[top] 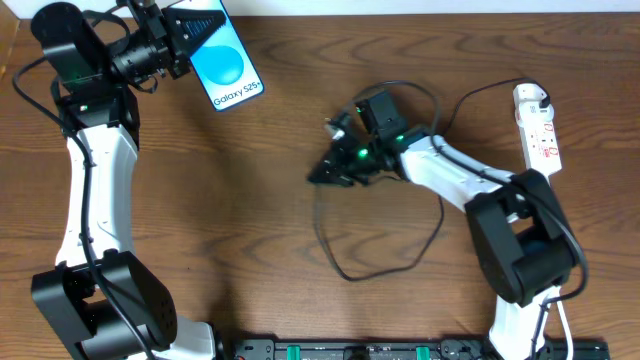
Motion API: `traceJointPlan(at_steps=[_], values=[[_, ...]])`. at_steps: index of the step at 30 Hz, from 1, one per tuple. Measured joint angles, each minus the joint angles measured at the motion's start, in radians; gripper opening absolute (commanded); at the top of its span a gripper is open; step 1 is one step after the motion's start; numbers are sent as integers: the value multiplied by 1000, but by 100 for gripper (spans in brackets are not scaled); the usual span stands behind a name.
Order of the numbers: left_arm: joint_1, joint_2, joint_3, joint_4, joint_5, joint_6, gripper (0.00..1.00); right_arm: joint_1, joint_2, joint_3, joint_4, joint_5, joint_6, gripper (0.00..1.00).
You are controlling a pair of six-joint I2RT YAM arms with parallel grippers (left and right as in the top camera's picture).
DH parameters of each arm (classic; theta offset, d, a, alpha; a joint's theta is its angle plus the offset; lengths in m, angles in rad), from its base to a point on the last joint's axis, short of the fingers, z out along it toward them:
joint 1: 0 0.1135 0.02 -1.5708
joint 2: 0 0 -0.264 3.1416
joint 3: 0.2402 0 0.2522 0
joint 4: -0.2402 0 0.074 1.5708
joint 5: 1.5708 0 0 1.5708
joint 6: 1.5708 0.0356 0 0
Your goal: Plug charger to phone and switch on socket
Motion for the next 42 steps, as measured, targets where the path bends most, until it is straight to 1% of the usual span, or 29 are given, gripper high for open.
traceJointPlan(at_steps=[1,2,3,4,7,9,10,12,13,15,23,32,35,42], values=[[0,0,0,-2,0,2,7,-14,-16,1,-108,104,-17,2],[0,0,0,0,0,5,8,-20,-27,1,-154,162,-22,2],[0,0,0,-1,0,9,8,-31,-51,4,-245,291,-27,2],[0,0,0,0,0,15,7,-39,-80,4,-303,403,-29,4],[0,0,0,-1,0,21,7,-42,-145,11,-413,666,-5,14],[0,0,0,-1,0,23,8,-42,-165,15,-436,769,0,23],[0,0,0,-1,0,23,8,-42,-167,16,-442,803,3,26],[0,0,0,-1,0,23,7,-42,-167,16,-452,855,7,39],[0,0,0,-1,0,23,7,-42,-167,16,-451,878,16,48],[0,0,0,-1,0,23,7,-42,-167,16,-449,902,10,55],[0,0,0,-1,0,23,7,-39,-167,16,-477,910,61,65],[0,0,0,-1,0,24,8,68,-167,-19,-379,896,158,64],[0,0,0,-1,0,23,7,104,-167,-19,-372,914,206,64],[0,0,0,-1,0,23,7,111,-167,-20,-375,967,265,66]])
